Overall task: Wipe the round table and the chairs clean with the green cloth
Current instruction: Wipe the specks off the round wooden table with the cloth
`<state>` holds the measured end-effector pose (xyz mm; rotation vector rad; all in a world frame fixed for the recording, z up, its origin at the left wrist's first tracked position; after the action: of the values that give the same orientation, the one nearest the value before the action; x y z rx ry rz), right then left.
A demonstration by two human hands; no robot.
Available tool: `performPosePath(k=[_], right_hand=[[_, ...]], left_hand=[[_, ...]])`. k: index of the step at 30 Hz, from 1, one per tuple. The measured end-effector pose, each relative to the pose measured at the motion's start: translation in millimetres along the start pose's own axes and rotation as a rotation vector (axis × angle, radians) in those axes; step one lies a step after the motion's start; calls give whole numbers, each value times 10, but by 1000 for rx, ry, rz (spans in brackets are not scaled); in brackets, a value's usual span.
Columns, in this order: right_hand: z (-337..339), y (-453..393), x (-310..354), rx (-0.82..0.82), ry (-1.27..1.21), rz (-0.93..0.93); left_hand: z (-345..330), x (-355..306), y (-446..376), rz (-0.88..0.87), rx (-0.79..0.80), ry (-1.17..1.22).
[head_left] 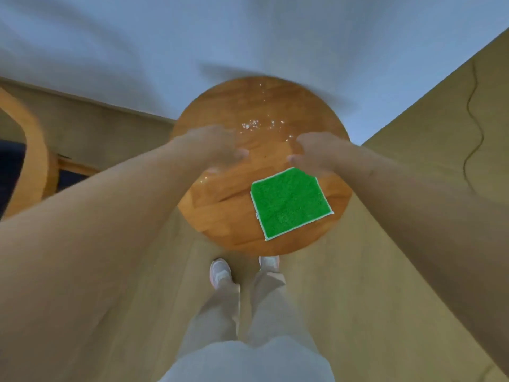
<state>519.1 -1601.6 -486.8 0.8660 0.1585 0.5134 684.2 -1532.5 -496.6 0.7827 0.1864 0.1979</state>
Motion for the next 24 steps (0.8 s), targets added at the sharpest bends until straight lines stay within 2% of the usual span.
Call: performPosePath(k=[8,15,19,22,24], right_hand=[[-1250,-856,-363,249,-74,-7],[-1641,-1300,-541,145,-214,-13],[-1796,-1461,-658,135,-279,-52],[-1997,-1474,-658,231,-236,-41],[-2048,-1453,-629,226,-198,-33]], left_hand=[[-1145,-98,-789,57,200,52],[-1520,-421,-1155,25,116,182],[-1675,-715,-1250,-109,33,50],[-1882,-827,-1314,-147,103,0],[-1981,-830,-1350,-126,152,12]])
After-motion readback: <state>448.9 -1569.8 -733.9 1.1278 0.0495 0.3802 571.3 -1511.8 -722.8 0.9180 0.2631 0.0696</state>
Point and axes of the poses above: each hand's wrist, its own y-axis away from the middle knuckle, its own z-axis out of the back of the hand, x = y × z, the point moved 9 cm from there along -y, towards the middle knuckle, and after that the axes turned 11 degrees about x, right-handed, at the moved point
